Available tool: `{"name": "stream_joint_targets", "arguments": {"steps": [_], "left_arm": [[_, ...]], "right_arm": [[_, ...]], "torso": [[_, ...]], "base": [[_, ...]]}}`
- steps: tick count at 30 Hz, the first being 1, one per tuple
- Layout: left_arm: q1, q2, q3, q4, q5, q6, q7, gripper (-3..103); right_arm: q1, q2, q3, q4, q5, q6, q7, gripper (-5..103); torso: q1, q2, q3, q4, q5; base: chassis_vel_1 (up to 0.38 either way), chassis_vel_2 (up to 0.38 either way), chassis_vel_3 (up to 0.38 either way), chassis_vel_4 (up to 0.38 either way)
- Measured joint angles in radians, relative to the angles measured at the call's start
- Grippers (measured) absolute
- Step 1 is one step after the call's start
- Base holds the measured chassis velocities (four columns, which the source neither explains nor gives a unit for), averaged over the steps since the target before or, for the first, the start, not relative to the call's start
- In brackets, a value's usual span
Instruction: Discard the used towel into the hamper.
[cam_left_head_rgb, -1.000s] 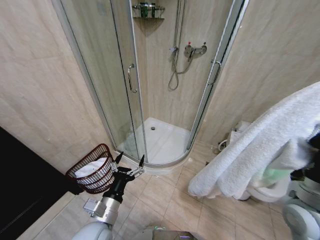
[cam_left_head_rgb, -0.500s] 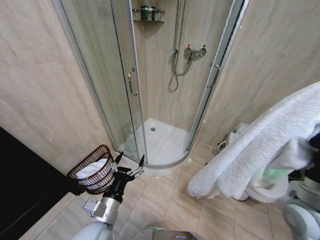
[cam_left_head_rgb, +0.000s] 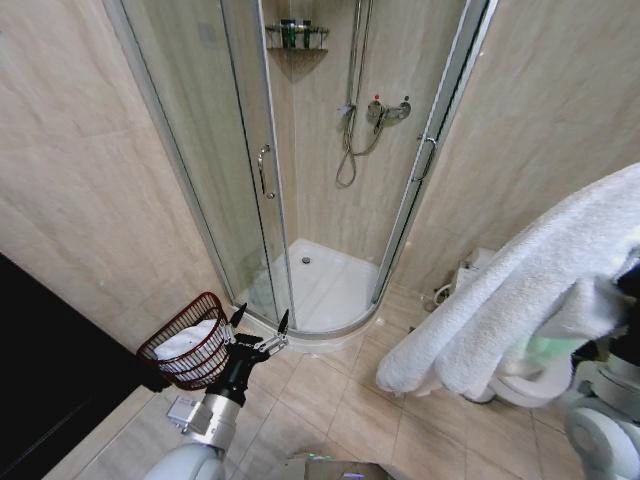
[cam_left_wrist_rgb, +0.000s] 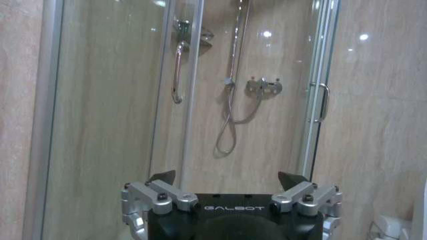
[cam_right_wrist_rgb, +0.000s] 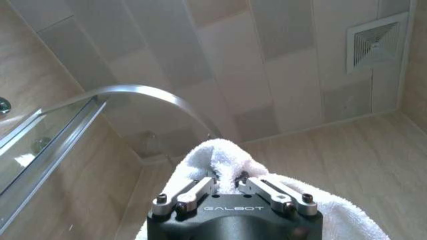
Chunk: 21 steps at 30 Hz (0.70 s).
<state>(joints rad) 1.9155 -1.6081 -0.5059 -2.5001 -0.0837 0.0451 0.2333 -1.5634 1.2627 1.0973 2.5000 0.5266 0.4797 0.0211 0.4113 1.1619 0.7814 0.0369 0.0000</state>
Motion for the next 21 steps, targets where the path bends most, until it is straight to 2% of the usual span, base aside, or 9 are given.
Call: {"name": "stream_joint_targets", "arguments": {"steps": [21], "left_arm": [[0.0, 0.0, 0.0, 0.0, 0.0, 0.0, 0.0, 100]], "right_arm": [[-0.004, 0.003, 0.001, 0.0, 0.001, -0.003, -0.001, 9]], "torso": [[-0.001, -0.002, -0.001, 0.0, 0.0]], "base": [[0.0, 0.0, 0.0, 0.0]]}}
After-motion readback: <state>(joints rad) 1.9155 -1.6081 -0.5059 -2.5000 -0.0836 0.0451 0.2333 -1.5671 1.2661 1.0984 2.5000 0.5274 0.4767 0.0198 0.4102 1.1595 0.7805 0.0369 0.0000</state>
